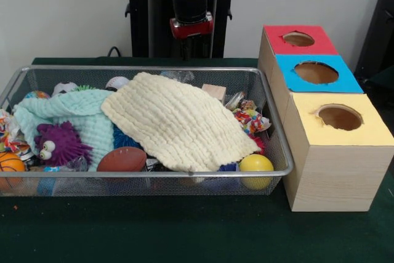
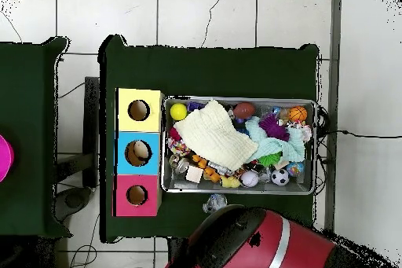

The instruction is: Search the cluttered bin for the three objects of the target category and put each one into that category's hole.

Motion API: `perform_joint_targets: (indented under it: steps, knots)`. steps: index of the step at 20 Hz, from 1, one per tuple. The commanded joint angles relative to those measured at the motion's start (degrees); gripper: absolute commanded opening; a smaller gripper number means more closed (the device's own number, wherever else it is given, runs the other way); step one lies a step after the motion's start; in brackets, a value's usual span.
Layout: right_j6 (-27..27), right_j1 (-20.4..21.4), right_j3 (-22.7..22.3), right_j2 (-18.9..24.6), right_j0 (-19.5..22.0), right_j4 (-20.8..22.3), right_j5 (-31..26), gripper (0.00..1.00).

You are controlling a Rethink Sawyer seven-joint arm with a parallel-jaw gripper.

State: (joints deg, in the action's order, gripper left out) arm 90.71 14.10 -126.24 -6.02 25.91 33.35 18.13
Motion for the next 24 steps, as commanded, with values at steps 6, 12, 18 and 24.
perform_joint_targets:
  steps: [6,12,18,24]
  knots:
    - [6.82,-5.96,16.23,3.8,2.04,-0.39,0.51,1.0]
    - [3.91,-4.7,16.8,6.62,6.14,4.85,-4.59,1.0]
    - [1.89,-2.75,17.21,9.2,9.4,9.51,-8.88,1.0]
    - [1.67,-0.79,16.84,10.15,10.61,11.42,-11.49,1.0]
